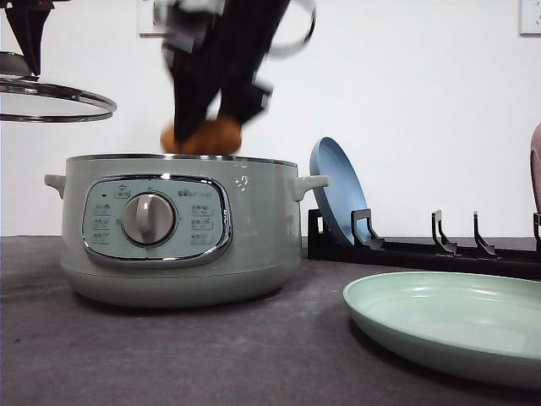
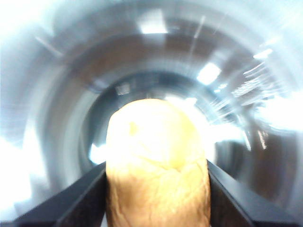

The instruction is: Transfer potato from steamer to green plate

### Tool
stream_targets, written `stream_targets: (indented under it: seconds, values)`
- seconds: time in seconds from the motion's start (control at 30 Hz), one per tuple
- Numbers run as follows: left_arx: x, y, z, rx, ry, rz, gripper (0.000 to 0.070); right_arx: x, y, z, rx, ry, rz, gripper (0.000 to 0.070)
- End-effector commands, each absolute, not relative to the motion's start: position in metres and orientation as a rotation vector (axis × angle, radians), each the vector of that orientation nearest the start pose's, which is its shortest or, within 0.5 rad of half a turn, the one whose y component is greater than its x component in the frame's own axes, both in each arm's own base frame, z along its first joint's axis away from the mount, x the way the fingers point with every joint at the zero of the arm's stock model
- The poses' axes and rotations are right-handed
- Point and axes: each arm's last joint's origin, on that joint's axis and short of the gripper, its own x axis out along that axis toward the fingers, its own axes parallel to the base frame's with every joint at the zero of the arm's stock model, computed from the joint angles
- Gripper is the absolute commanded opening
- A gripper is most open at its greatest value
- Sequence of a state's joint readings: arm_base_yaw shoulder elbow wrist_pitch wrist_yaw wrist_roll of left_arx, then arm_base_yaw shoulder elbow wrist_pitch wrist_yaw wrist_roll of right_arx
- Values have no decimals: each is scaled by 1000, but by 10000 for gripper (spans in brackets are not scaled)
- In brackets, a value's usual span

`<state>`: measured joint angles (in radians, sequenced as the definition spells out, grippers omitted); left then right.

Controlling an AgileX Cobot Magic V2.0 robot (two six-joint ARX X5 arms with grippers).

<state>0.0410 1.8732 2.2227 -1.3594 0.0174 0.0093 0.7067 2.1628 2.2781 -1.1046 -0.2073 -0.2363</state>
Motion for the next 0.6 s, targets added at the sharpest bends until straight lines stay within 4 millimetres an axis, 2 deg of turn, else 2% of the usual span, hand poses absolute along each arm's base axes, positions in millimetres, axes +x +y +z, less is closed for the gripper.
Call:
stream_targets:
  seconds: [0.0, 0.23, 0.4, 0.57]
  values:
    - [356, 14, 430, -19, 929, 17, 0, 334, 297, 347, -439, 882, 954, 261]
    - [355, 13, 430, -19, 935, 14, 0, 290, 254, 403, -451, 905, 910, 261]
    - [355, 13, 430, -19, 937, 15, 0, 256, 223, 439, -429, 833, 909, 261]
    - [355, 13, 430, -19, 938, 15, 0, 217, 190, 456, -414, 809, 901, 261]
